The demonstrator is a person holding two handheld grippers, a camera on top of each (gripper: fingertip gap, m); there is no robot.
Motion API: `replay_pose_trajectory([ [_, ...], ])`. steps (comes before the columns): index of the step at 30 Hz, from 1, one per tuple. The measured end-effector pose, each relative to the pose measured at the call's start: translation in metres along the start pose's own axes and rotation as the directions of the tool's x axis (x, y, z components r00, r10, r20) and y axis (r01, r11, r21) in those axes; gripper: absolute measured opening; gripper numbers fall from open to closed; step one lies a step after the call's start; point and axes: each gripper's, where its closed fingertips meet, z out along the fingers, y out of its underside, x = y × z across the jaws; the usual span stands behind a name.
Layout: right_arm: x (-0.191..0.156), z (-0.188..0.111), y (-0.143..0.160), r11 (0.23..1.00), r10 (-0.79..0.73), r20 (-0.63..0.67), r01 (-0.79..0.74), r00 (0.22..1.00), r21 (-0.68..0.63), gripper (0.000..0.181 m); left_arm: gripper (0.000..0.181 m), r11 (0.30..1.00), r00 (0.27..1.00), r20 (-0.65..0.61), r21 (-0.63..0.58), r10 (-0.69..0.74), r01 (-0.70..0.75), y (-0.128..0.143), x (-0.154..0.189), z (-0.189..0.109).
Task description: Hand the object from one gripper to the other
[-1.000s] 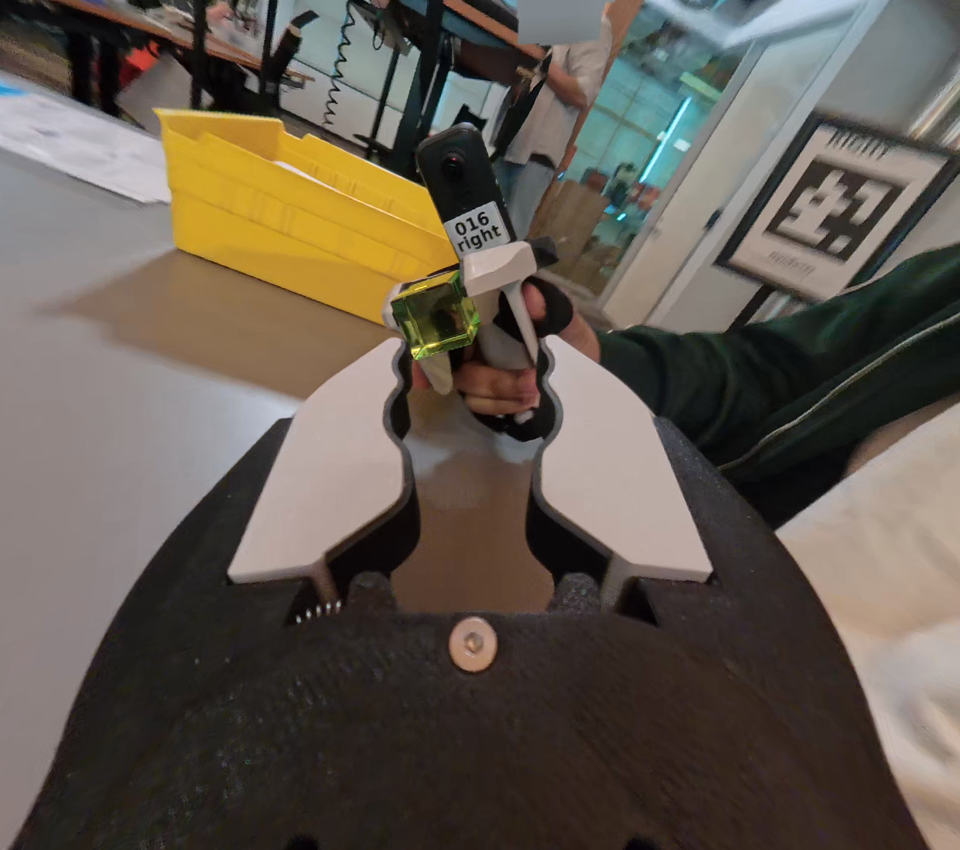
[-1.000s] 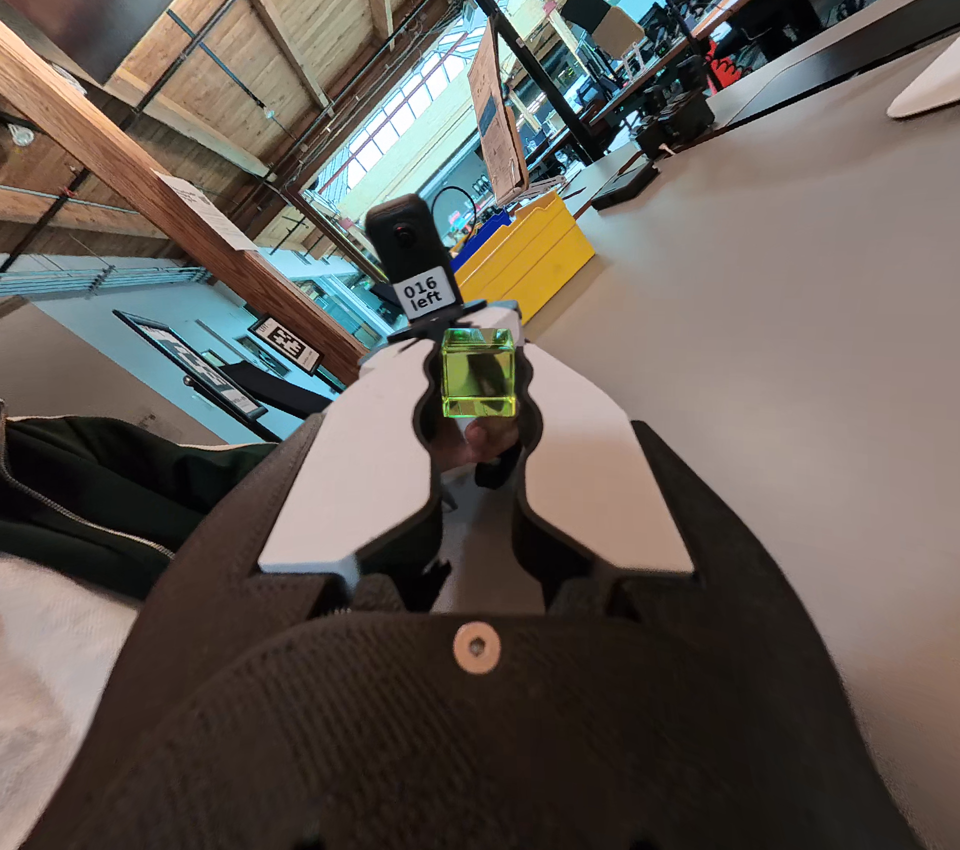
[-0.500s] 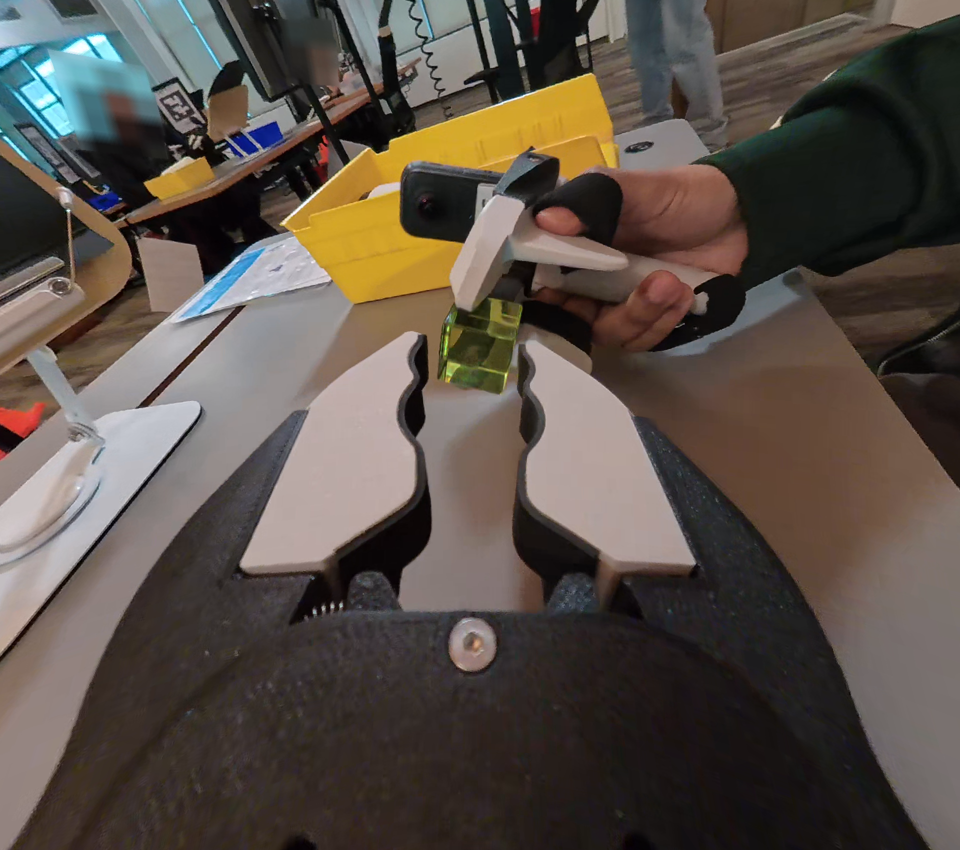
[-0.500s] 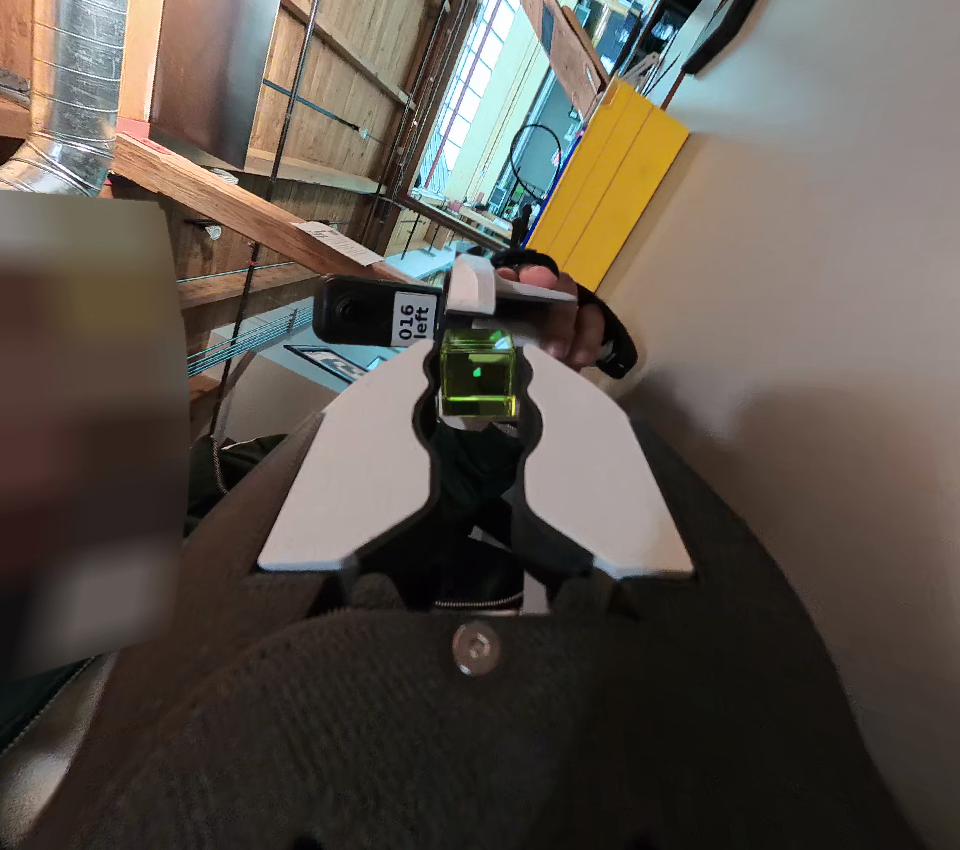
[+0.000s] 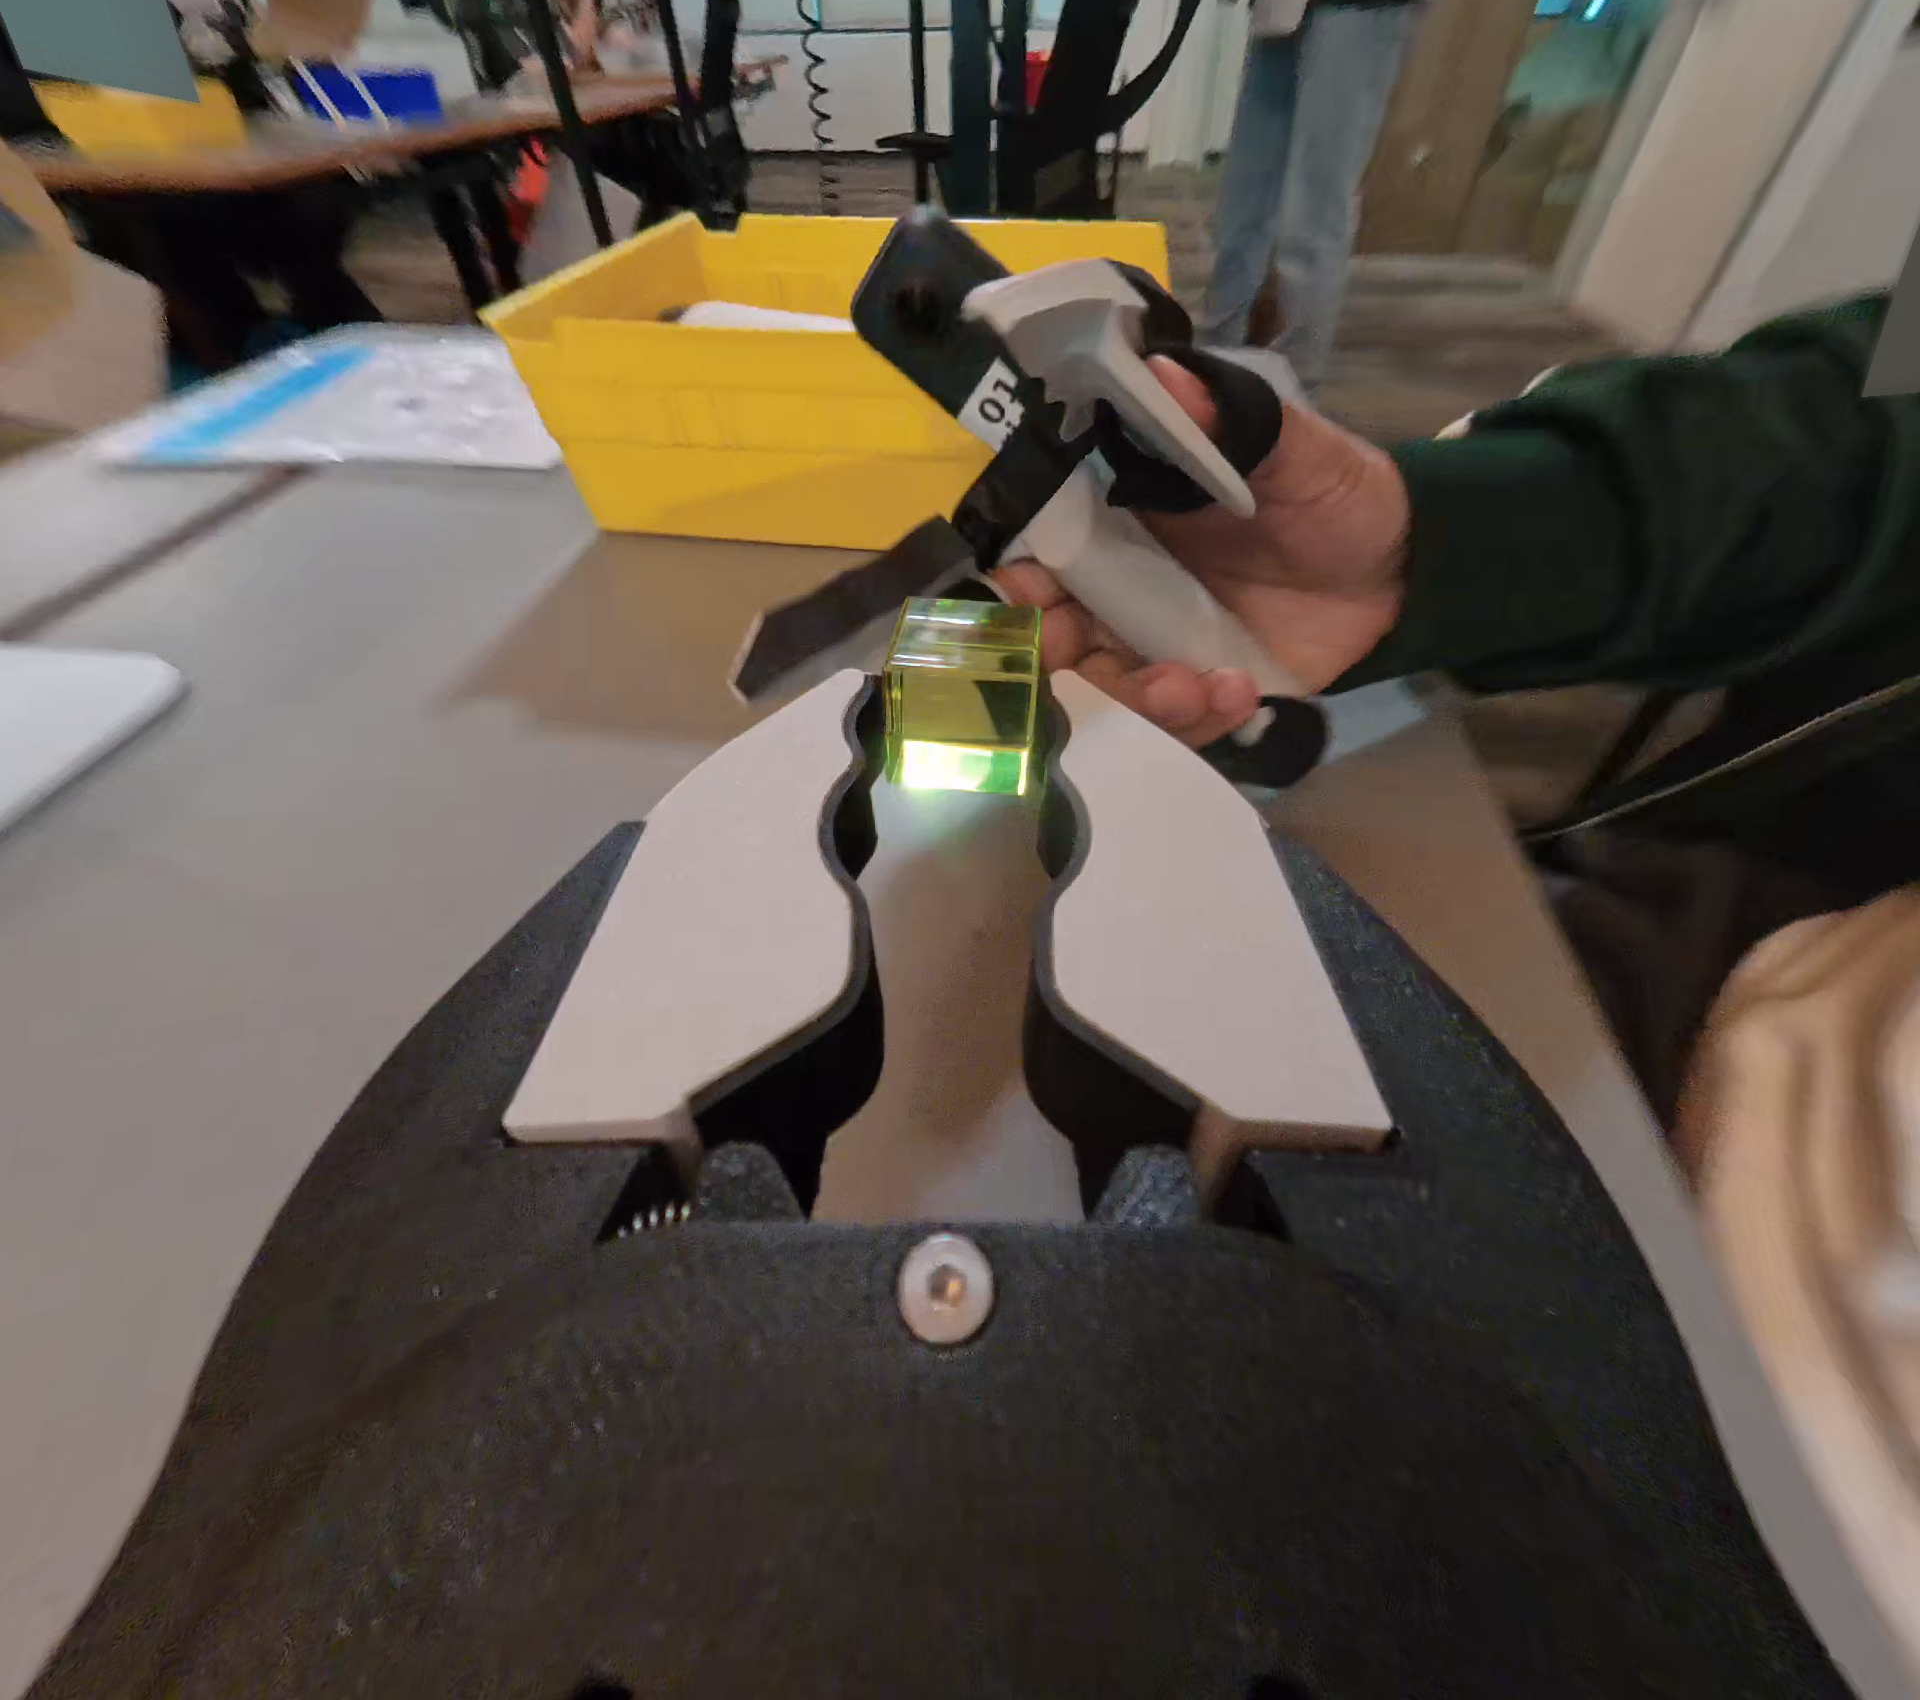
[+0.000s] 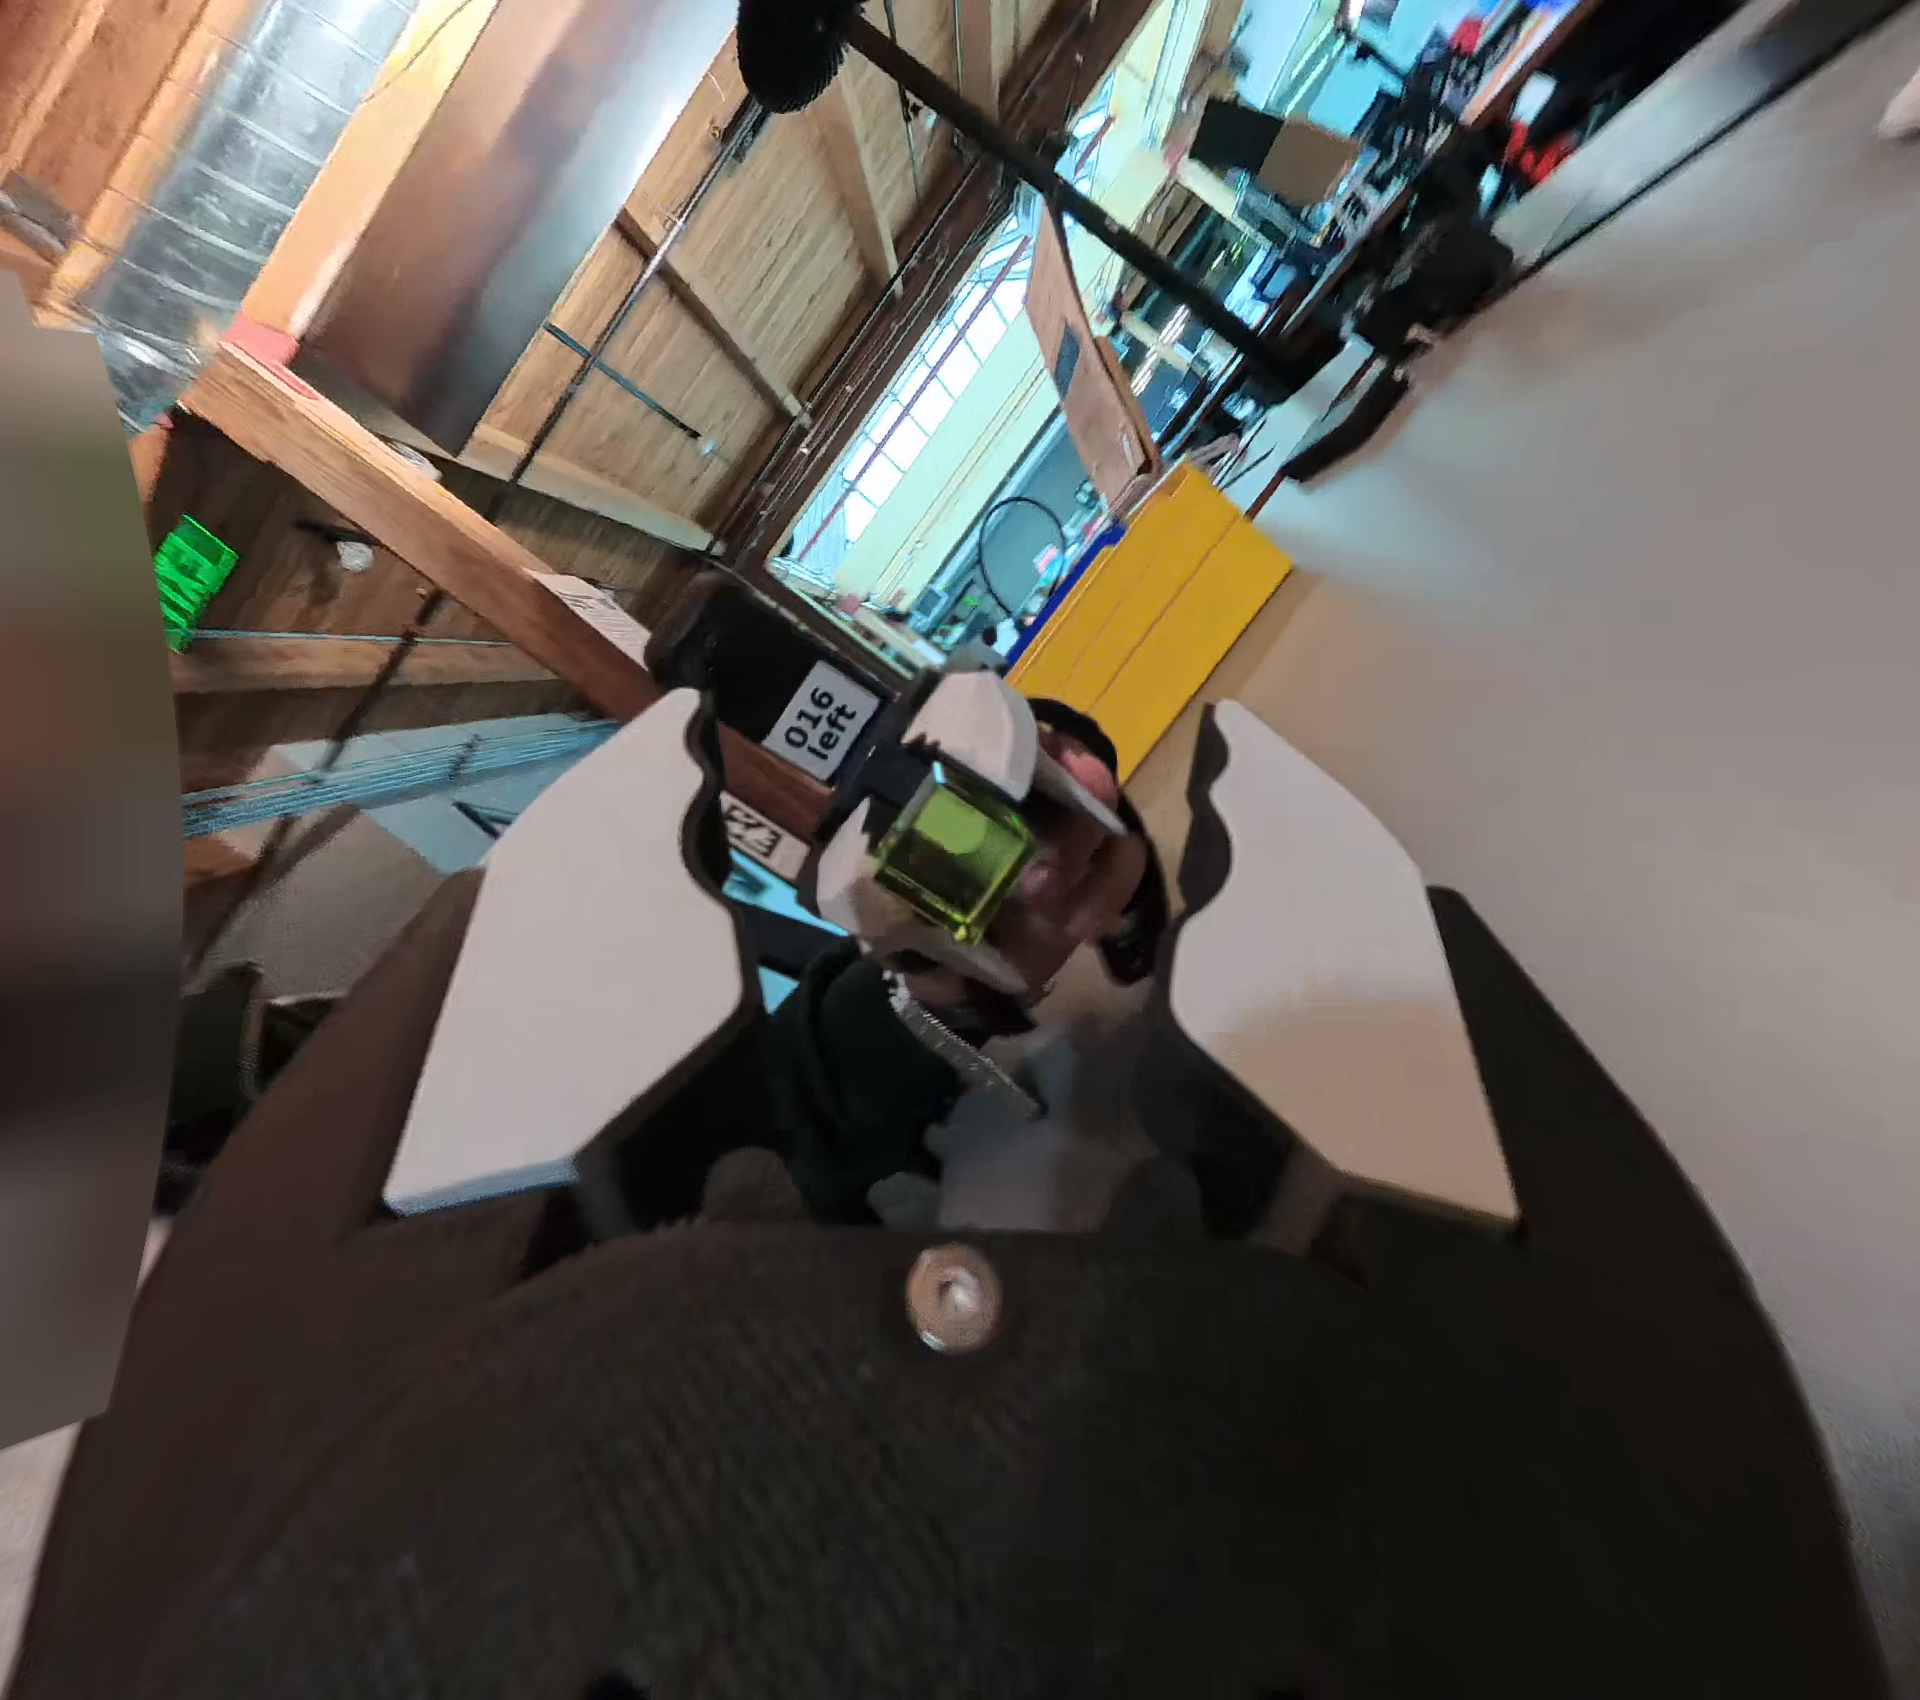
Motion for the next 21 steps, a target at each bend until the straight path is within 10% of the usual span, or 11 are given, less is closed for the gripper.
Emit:
replay_pose_trajectory([
  [8, -0.011, 0.002, 0.012, 0.83, -0.544, -0.061, 0.526, 0.837, -0.182, 0.057, 0.029, 0.902, 0.895, -0.171, 0.064, -0.412, 0.427, -0.008, -0.007, -0.011],
  [21, -0.002, 0.003, 0.03, 0.835, -0.497, -0.046, 0.463, 0.867, -0.298, 0.032, 0.029, 0.904, 0.884, -0.202, -0.022, -0.421, 0.426, 0.001, 0.005, -0.004],
])
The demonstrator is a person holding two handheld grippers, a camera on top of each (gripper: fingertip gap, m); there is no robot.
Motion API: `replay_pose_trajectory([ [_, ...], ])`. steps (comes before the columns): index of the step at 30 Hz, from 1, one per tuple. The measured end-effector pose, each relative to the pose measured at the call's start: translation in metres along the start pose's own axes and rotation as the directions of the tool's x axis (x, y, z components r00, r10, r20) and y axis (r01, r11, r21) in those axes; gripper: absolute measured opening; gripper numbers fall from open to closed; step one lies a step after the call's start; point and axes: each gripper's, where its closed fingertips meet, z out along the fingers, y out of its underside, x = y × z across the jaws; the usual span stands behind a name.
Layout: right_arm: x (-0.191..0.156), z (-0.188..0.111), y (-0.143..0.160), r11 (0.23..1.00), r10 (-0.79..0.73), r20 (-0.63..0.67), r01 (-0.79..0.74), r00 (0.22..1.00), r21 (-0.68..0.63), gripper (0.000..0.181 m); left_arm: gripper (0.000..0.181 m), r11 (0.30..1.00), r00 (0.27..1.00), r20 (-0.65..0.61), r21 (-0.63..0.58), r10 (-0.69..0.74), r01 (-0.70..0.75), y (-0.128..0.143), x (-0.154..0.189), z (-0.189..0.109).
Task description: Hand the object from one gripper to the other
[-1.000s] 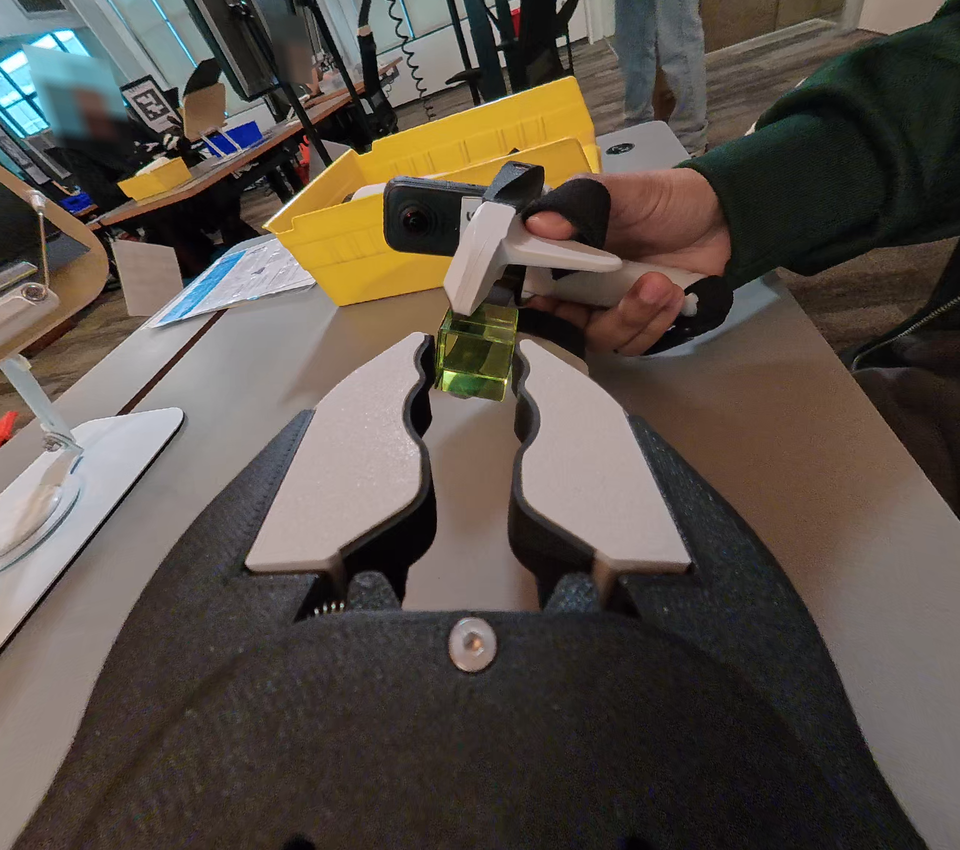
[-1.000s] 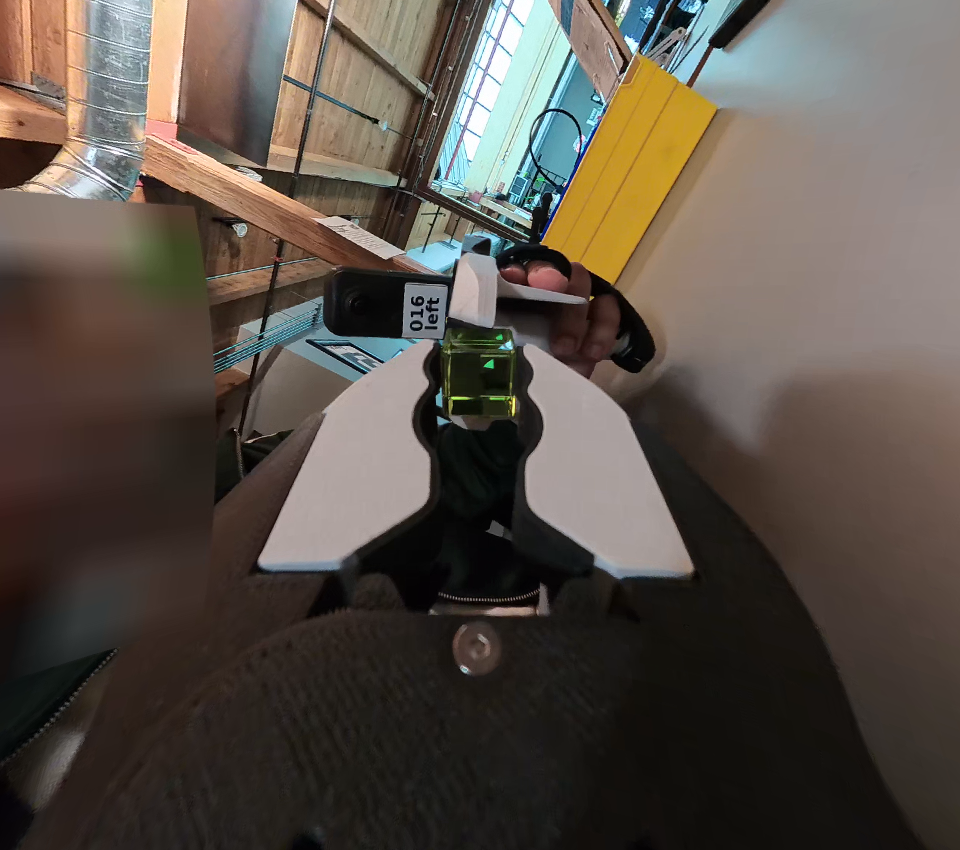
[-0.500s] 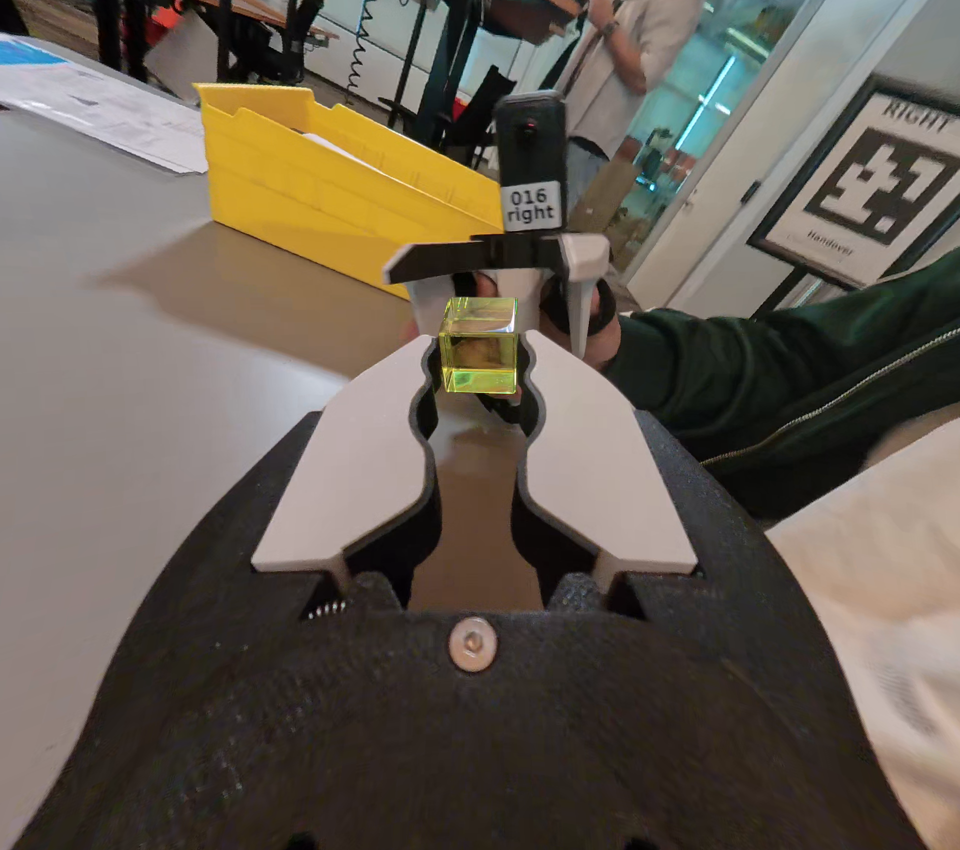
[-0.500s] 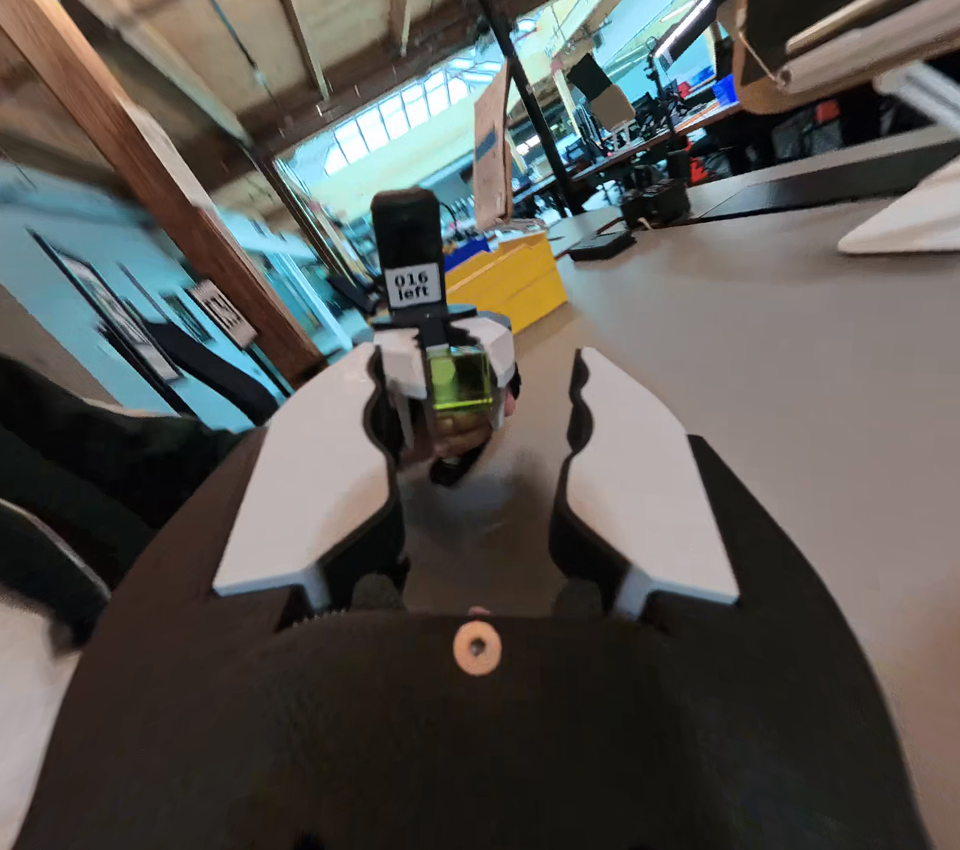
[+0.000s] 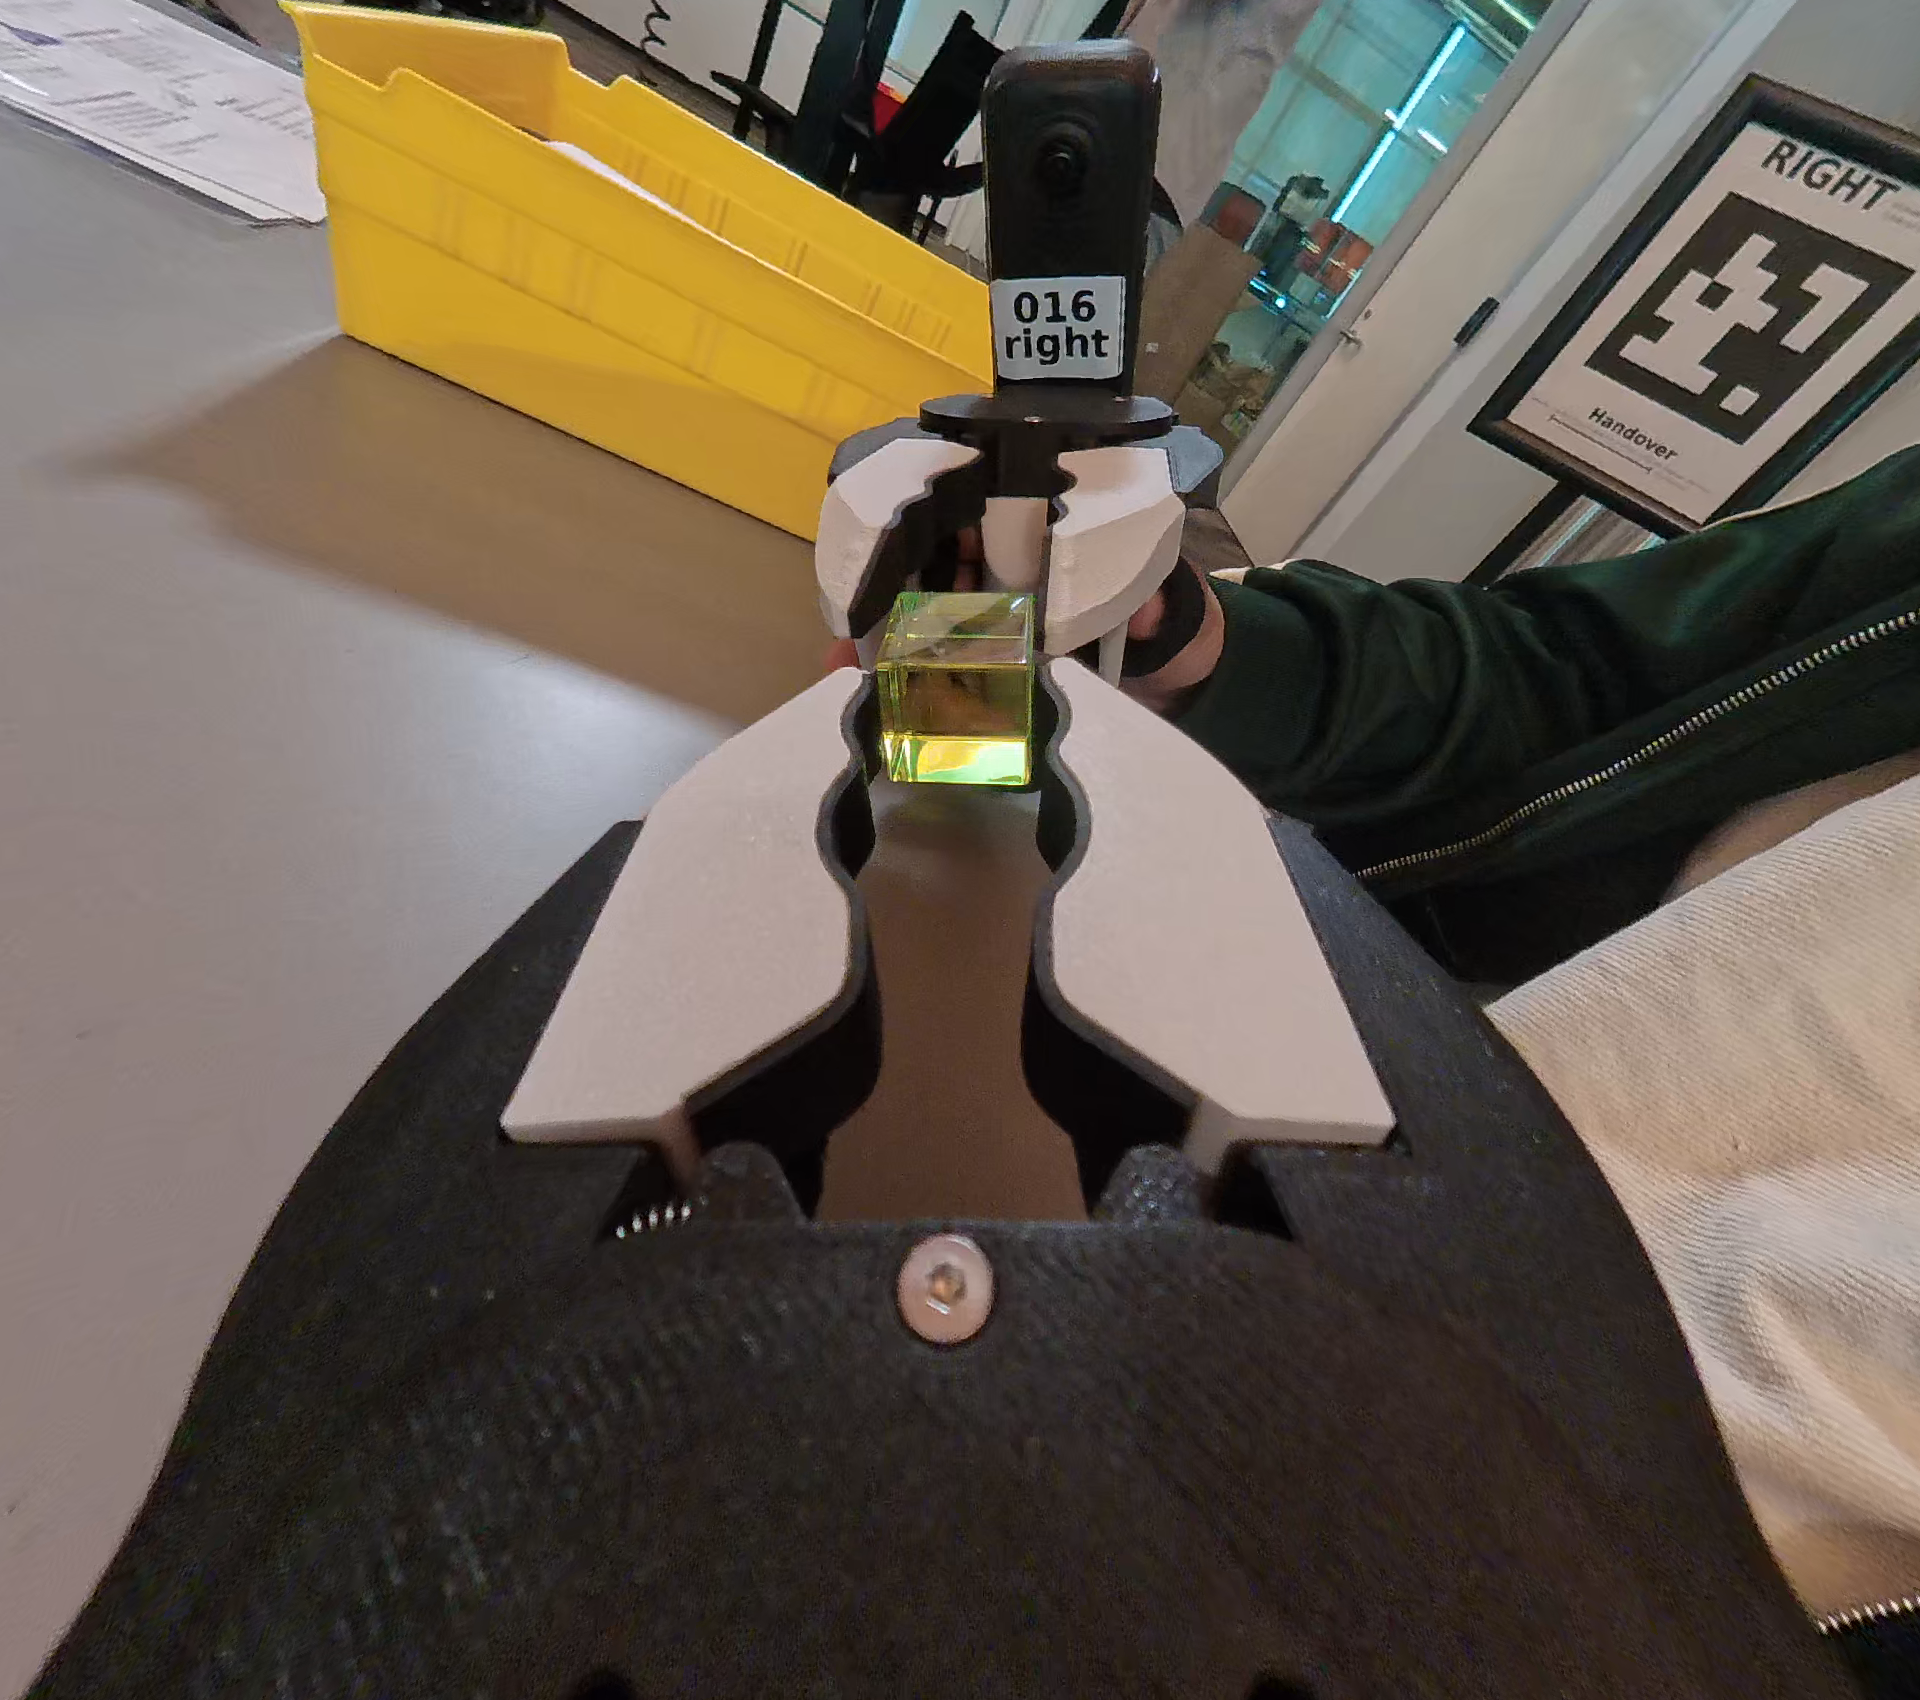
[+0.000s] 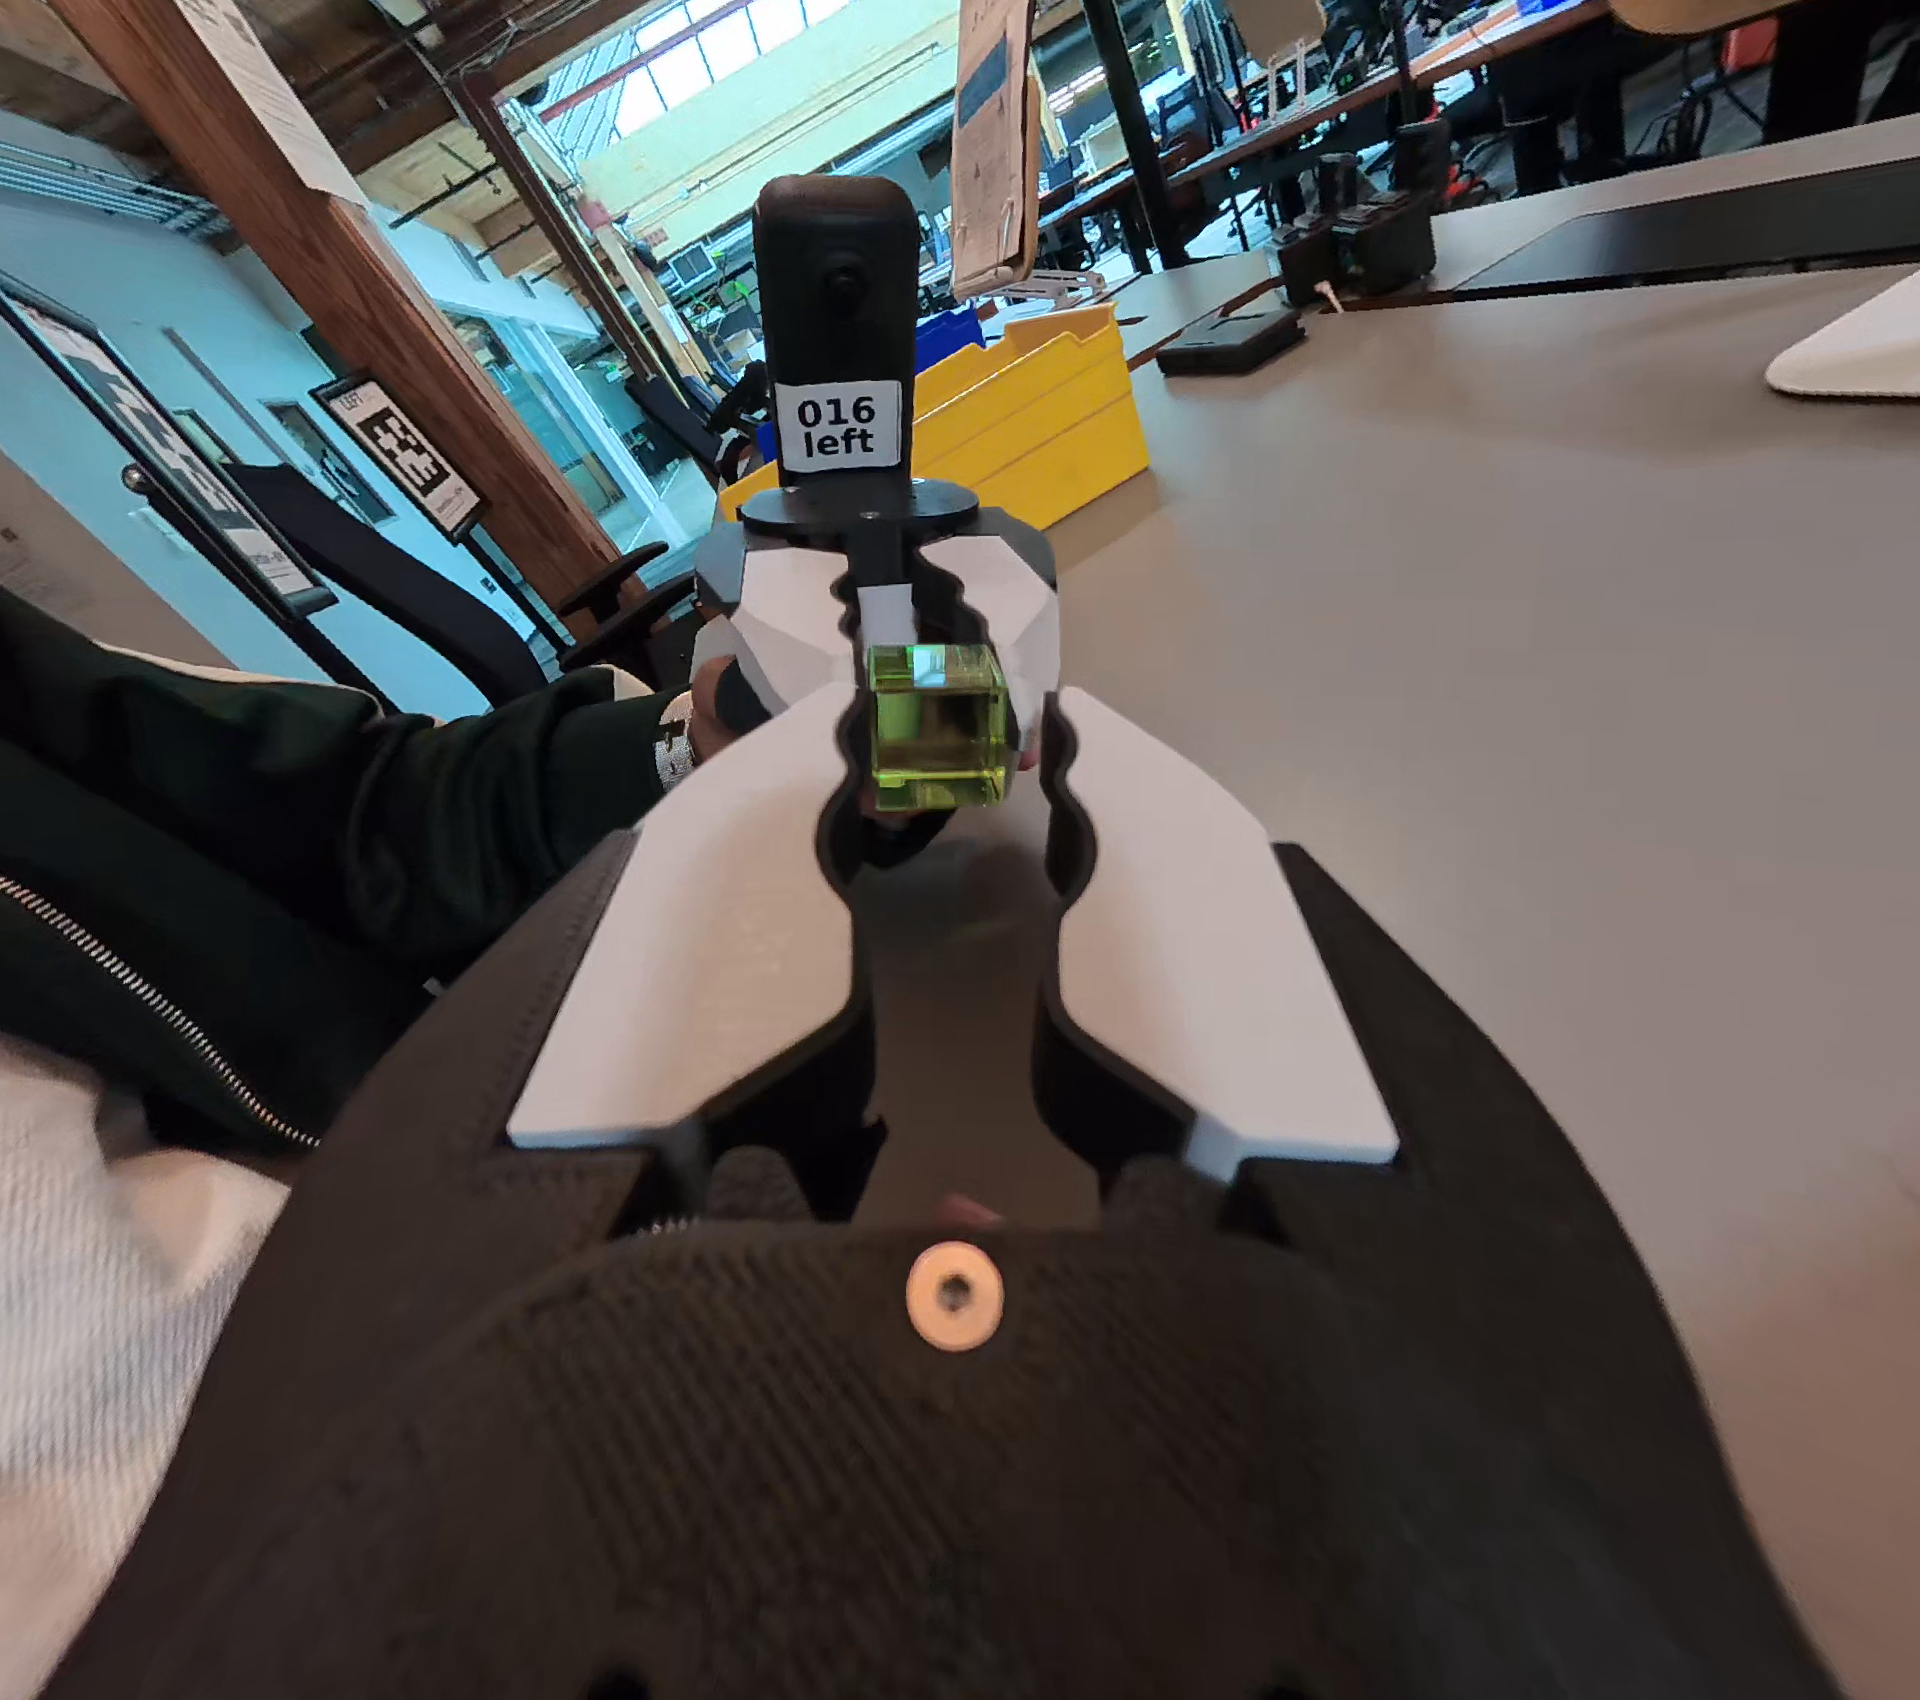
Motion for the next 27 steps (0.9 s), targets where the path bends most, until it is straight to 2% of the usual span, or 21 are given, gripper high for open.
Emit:
replay_pose_trajectory([
  [3, -0.003, 0.001, 0.002, 1.0, -0.006, 0.015, 0.006, 1.0, -0.012, 0.025, 0.03, 1.0, 1.0, -0.004, -0.014, 0.005, -0.005, 0.002, 0.001, 0.001],
  [13, -0.004, -0.001, -0.003, 1.0, -0.01, 0.001, 0.01, 1.0, -0.017, 0.025, 0.03, 0.998, 0.999, -0.008, 0.042, 0.041, -0.041, -0.003, 0.003, 0.001],
  [16, -0.002, -0.006, -0.012, 0.999, 0.019, -0.006, -0.019, 1.0, 0.037, 0.026, 0.046, 0.996, 0.998, 0.021, 0.066, 0.06, -0.061, -0.006, -0.002, 0.0],
  [19, 0.006, -0.014, -0.019, 0.992, 0.093, -0.012, -0.091, 0.996, 0.091, 0.025, 0.05, 0.994, 0.997, 0.036, 0.085, 0.068, -0.071, -0.008, -0.005, -0.001],
  [23, 0.015, -0.021, -0.024, 0.978, 0.161, -0.02, -0.157, 0.987, 0.134, 0.026, 0.049, 0.993, 0.995, 0.053, 0.073, 0.087, -0.09, -0.006, -0.007, -0.001],
  [27, 0.017, -0.022, -0.024, 0.987, 0.115, -0.07, -0.106, 0.991, 0.119, 0.025, 0.044, 0.995, 0.996, 0.054, 0.063, 0.071, -0.075, -0.004, -0.008, -0.001],
])
